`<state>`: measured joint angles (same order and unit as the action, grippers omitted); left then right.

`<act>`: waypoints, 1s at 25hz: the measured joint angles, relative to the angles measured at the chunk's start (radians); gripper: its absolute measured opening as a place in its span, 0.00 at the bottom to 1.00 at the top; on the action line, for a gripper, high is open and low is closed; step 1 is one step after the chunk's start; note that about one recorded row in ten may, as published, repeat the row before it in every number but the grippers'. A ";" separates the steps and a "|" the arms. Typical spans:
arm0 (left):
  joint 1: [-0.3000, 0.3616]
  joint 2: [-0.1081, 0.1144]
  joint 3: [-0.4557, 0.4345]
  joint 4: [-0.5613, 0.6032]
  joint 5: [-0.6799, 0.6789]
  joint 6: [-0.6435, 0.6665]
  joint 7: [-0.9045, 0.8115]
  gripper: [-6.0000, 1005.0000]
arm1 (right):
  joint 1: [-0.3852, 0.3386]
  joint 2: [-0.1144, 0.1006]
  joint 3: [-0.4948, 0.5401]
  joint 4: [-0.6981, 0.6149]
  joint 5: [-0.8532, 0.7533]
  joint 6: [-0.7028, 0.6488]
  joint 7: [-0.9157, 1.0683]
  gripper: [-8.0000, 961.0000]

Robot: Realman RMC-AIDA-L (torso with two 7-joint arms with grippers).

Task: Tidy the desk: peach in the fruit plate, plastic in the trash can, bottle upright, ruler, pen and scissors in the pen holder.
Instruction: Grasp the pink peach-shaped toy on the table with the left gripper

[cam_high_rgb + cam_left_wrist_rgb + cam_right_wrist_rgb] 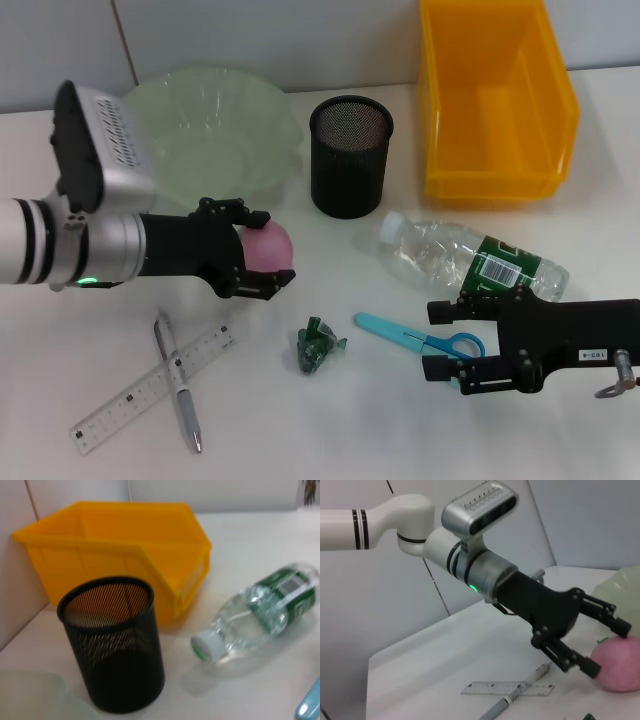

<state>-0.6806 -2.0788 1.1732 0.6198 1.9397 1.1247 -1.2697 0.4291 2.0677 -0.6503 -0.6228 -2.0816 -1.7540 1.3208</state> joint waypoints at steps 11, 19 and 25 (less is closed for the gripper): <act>0.007 0.000 0.169 0.003 -0.043 -0.150 -0.003 0.82 | 0.003 -0.001 0.002 0.000 0.000 -0.001 0.006 0.80; 0.012 0.000 0.170 0.001 -0.050 -0.165 -0.009 0.82 | 0.003 -0.004 0.009 0.000 0.001 -0.008 0.011 0.80; 0.016 0.000 0.173 0.003 -0.057 -0.165 -0.010 0.62 | 0.003 -0.005 0.011 0.000 0.002 -0.008 0.012 0.80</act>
<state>-0.6649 -2.0784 1.3462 0.6232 1.8823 0.9601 -1.2794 0.4326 2.0625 -0.6397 -0.6228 -2.0800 -1.7625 1.3329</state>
